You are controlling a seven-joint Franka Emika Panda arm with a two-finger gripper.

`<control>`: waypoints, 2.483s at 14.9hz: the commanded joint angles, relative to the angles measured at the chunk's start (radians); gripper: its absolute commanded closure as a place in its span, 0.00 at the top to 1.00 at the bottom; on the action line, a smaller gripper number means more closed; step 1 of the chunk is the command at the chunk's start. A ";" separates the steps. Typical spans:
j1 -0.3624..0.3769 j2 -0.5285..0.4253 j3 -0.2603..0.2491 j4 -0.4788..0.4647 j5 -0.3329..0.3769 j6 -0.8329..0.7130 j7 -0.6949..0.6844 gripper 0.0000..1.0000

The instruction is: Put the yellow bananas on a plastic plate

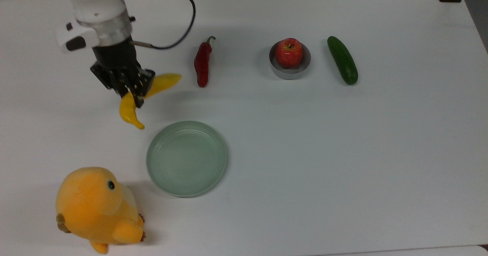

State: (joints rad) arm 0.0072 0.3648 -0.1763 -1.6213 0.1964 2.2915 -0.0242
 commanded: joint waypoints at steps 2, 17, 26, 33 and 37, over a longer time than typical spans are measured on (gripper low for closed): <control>0.062 0.138 -0.008 0.073 0.015 0.195 0.141 0.07; 0.088 0.264 0.018 0.096 0.015 0.339 0.175 0.64; 0.088 0.143 0.018 0.045 0.009 0.324 0.170 1.00; 0.082 -0.114 0.017 0.017 -0.041 -0.177 0.168 1.00; 0.073 -0.243 0.021 0.021 -0.080 -0.445 0.175 1.00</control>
State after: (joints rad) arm 0.0834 0.2428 -0.1594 -1.5376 0.1440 1.9900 0.1431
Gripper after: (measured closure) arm 0.000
